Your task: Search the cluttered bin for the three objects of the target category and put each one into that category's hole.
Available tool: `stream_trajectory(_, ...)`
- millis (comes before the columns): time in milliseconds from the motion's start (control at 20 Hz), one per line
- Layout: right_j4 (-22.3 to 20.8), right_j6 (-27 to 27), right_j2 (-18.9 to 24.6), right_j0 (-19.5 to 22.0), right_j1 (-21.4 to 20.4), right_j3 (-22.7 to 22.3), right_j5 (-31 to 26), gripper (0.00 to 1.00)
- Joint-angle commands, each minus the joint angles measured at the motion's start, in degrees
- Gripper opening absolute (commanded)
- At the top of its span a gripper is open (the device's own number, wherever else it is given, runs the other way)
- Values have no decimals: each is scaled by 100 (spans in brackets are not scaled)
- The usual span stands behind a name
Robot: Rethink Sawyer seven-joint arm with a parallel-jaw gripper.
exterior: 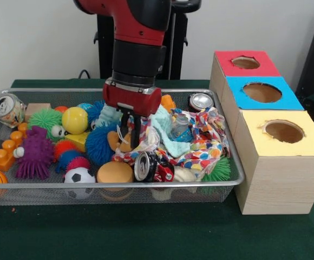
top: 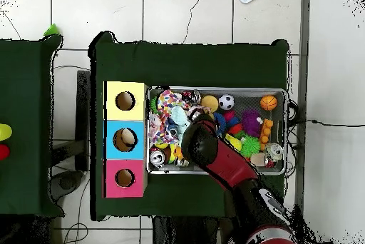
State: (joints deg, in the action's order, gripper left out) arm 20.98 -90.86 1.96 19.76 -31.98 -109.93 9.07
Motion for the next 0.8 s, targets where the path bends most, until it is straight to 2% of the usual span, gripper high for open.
stream_trajectory(50,559,-1880,558,-303,281,-888,-865,0)
stream_trajectory(400,849,-1980,750,-348,291,-973,-691,0)
stream_trajectory(800,1144,-1971,749,-495,307,-945,-682,0)
